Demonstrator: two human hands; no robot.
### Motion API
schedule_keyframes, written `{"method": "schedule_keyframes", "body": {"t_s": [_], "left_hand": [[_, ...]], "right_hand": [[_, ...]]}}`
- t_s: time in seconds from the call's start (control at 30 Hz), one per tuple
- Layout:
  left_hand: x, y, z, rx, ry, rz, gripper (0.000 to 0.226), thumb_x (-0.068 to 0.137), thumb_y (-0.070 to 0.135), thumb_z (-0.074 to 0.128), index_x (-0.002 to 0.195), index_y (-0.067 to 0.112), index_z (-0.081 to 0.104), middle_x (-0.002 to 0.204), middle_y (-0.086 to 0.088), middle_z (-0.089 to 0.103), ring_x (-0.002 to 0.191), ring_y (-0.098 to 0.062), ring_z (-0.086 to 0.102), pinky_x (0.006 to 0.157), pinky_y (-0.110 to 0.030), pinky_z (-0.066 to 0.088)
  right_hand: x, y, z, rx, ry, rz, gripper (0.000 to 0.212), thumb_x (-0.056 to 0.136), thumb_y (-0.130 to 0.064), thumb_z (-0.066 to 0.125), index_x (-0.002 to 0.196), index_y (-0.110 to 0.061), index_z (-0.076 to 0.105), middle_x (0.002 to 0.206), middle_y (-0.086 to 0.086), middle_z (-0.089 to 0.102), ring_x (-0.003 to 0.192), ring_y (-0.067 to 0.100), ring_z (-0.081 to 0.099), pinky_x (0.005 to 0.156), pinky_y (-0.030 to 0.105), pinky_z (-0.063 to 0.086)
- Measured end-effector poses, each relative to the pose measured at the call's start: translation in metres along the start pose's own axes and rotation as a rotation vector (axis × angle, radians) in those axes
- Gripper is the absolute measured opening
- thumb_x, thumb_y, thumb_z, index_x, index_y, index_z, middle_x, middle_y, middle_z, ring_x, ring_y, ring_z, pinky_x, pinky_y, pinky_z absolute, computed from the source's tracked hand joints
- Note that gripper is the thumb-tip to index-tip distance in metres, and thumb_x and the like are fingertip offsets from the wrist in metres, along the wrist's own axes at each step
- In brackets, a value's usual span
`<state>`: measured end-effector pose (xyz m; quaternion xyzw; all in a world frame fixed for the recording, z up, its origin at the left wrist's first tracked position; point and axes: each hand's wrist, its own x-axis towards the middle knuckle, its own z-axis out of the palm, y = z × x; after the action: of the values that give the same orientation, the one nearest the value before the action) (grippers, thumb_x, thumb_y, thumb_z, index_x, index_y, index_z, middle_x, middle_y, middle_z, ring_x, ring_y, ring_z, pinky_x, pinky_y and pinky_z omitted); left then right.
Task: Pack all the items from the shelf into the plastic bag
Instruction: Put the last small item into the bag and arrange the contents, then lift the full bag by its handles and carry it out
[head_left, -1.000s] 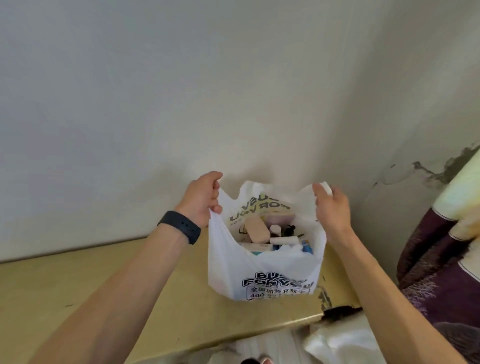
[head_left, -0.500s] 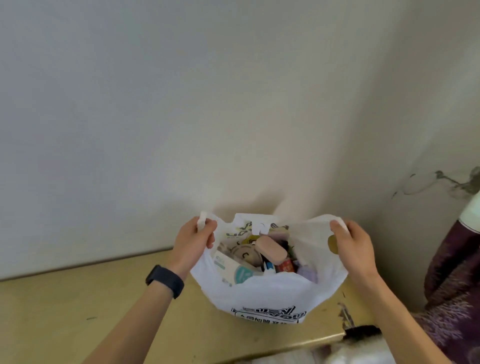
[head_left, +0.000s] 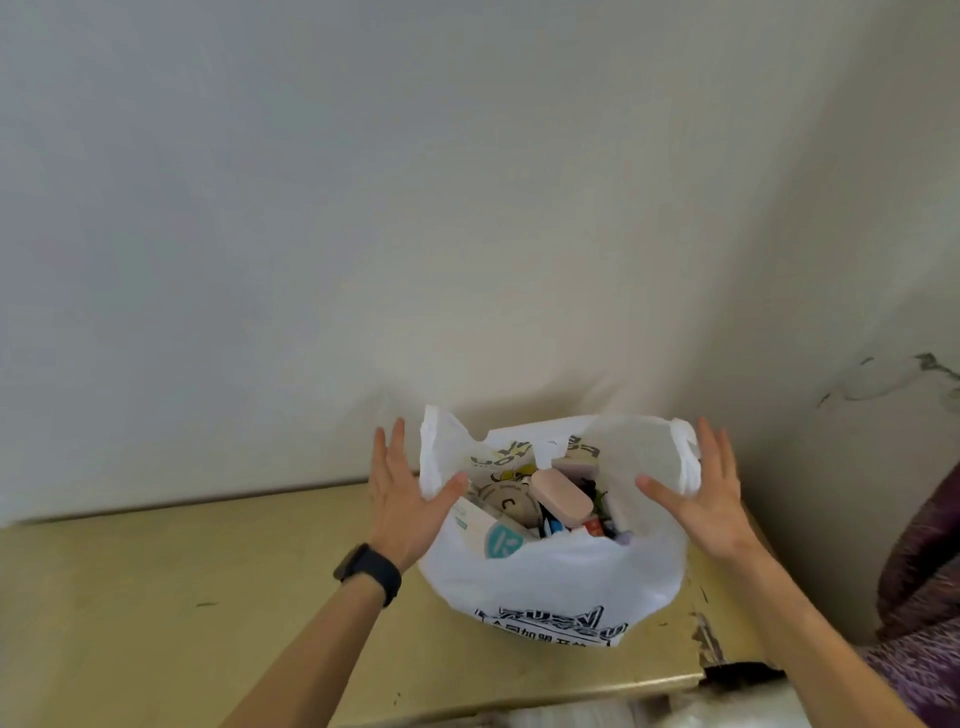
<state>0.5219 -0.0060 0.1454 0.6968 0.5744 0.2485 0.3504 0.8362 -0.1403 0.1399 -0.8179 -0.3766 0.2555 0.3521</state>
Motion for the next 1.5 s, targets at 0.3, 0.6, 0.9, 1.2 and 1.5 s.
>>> {"method": "schedule_keyframes", "body": {"t_s": [0.3, 0.6, 0.9, 1.2, 1.5], "left_hand": [[0.047, 0.044, 0.014, 0.06, -0.159, 0.089, 0.036, 0.105, 0.031, 0.034, 0.137, 0.02, 0.048, 0.144, -0.004, 0.038, 0.114, -0.018, 0.056, 0.093, -0.018, 0.042], [0.026, 0.083, -0.002, -0.695, -0.067, -0.334, 0.03, 0.103, 0.018, 0.034, 0.077, 0.013, 0.049, 0.042, 0.008, 0.032, 0.036, -0.009, 0.025, 0.041, -0.022, 0.022], [-0.056, 0.05, -0.087, -0.794, 0.071, -0.403, 0.024, 0.098, 0.006, 0.033, 0.09, 0.008, 0.055, 0.046, 0.007, 0.026, 0.04, -0.01, 0.016, 0.042, -0.024, 0.015], [-0.175, -0.021, -0.23, -0.876, 0.235, -0.411, 0.015, 0.096, 0.014, 0.041, 0.089, 0.011, 0.054, 0.047, 0.008, 0.023, 0.038, -0.009, 0.014, 0.042, -0.024, 0.012], [-0.392, -0.17, -0.387, -0.986, 0.557, -0.558, 0.033, 0.101, 0.039, 0.038, 0.078, 0.017, 0.045, 0.051, 0.007, 0.02, 0.038, -0.009, 0.014, 0.044, -0.025, 0.011]], "right_hand": [[0.012, -0.023, 0.026, -0.047, 0.111, -0.15, 0.027, 0.102, -0.033, 0.044, 0.119, -0.025, 0.063, 0.133, 0.006, 0.052, 0.122, 0.016, 0.039, 0.097, 0.029, 0.033], [-0.041, -0.066, 0.008, 0.453, 0.06, 0.023, 0.029, 0.094, -0.011, 0.041, 0.072, -0.008, 0.06, 0.071, -0.001, 0.065, 0.063, 0.008, 0.049, 0.066, 0.031, 0.04], [-0.078, -0.153, 0.023, 0.695, -0.106, -0.001, 0.014, 0.094, -0.006, 0.04, 0.097, -0.007, 0.054, 0.092, 0.006, 0.076, 0.035, 0.01, 0.034, 0.052, 0.033, 0.021], [-0.153, -0.238, 0.108, 0.467, -0.345, -0.085, 0.014, 0.073, -0.018, 0.048, 0.077, -0.007, 0.057, 0.068, 0.007, 0.058, 0.048, 0.019, 0.031, 0.048, 0.03, 0.025], [-0.345, -0.327, 0.259, 0.424, -0.631, -0.244, 0.015, 0.087, -0.012, 0.055, 0.101, -0.006, 0.057, 0.074, 0.002, 0.049, 0.053, 0.017, 0.037, 0.051, 0.032, 0.033]]}}
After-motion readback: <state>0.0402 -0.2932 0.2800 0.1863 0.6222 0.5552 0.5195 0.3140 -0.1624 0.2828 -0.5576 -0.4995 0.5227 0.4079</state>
